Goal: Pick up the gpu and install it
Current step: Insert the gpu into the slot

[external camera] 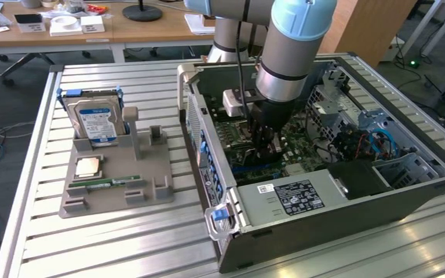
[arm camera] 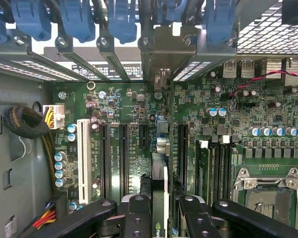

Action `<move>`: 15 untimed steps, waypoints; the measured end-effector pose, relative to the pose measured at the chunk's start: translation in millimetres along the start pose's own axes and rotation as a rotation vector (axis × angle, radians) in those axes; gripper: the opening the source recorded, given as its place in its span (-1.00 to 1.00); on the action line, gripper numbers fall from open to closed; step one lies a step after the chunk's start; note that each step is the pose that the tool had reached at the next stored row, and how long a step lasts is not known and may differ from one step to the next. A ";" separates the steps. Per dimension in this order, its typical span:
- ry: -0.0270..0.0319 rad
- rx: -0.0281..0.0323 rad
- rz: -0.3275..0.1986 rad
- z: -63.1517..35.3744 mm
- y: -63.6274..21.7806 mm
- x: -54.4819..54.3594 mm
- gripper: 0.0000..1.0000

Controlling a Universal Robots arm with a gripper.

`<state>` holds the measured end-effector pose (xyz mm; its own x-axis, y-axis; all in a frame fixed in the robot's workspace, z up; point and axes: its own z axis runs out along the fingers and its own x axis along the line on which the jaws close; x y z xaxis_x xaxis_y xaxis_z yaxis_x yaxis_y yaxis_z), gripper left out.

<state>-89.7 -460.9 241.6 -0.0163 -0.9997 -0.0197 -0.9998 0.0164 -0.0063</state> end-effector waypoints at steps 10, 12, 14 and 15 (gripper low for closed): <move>0.0001 0.0000 0.000 0.6 0.1 0.0 -0.47; 0.0000 0.0001 0.000 0.6 0.2 0.0 -0.47; -0.0001 0.0002 0.000 0.8 0.4 0.0 -0.47; 0.0000 0.0001 0.000 0.8 0.6 0.0 -0.47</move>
<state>-90.3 -460.9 240.7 -0.0163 -0.9997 -0.0197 -0.9998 0.0164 -0.0064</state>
